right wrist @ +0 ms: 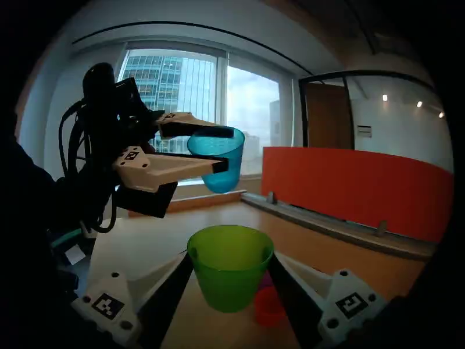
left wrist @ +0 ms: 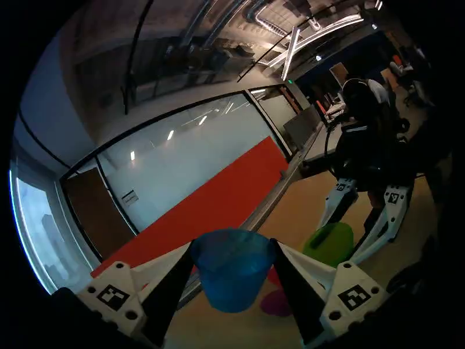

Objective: Pour water

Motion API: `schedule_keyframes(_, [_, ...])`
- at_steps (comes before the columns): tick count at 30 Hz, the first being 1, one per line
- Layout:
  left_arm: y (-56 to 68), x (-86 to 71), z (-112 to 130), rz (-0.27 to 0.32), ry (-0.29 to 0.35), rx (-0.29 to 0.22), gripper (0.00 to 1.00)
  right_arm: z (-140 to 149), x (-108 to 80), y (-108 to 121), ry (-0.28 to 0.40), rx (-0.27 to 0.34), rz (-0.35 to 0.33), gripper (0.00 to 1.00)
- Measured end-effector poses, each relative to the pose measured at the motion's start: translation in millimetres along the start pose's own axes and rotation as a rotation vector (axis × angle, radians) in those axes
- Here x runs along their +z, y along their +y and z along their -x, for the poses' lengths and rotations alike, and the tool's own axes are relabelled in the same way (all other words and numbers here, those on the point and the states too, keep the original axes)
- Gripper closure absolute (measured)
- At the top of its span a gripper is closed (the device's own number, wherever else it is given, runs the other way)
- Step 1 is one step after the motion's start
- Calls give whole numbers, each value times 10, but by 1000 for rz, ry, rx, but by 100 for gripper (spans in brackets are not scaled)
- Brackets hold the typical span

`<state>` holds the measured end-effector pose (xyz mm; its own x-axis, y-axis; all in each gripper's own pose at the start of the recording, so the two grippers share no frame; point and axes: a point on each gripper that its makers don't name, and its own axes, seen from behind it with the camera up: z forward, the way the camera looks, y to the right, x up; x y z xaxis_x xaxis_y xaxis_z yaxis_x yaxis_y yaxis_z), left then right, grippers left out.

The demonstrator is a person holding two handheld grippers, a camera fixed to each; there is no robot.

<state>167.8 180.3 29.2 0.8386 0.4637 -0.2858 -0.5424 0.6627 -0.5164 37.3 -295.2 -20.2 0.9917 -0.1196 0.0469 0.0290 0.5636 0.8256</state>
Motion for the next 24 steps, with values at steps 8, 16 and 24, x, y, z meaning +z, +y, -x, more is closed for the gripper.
schedule_keyframes(8, [20, 0, -53, 6, 0, 42, 11, 17, 68, -71, -3, 0, -19, 10])
schedule_keyframes(16, [37, -11, -124, 9, 4, 93, 11, 73, 128, -128, -13, -6, -34, 10])
schedule_keyframes(24, [73, -9, -145, 9, -3, 157, 11, 75, 183, -187, -16, -4, -49, 10])
